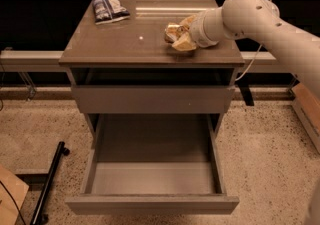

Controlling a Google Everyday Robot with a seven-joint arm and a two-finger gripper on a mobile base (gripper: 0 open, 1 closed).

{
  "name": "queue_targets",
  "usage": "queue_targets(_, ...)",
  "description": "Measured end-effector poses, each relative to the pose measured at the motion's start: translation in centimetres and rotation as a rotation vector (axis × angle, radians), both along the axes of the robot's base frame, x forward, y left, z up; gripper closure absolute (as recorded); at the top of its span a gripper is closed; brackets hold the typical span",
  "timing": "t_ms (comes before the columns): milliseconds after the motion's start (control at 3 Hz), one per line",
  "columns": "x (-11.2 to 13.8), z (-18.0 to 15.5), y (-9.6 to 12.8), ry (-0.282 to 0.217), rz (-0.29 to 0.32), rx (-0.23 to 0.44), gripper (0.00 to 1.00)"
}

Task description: Pick orange can from middle drawer and place on counter

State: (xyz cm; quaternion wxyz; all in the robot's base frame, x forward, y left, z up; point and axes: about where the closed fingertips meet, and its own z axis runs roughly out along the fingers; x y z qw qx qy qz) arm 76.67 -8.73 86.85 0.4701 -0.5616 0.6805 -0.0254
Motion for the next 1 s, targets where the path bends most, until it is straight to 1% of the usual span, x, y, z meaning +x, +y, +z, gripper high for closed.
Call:
queue_targets(333,1.77,-0.62,0.62,0.003,0.013,0.02,0.36)
queue_targets(667,1.82,-0.72,0.75,0.003,0.014,0.021,0.12)
queue_targets(1000,1.83,-0.88,0.94,0.006,0.017,0.021,0.0)
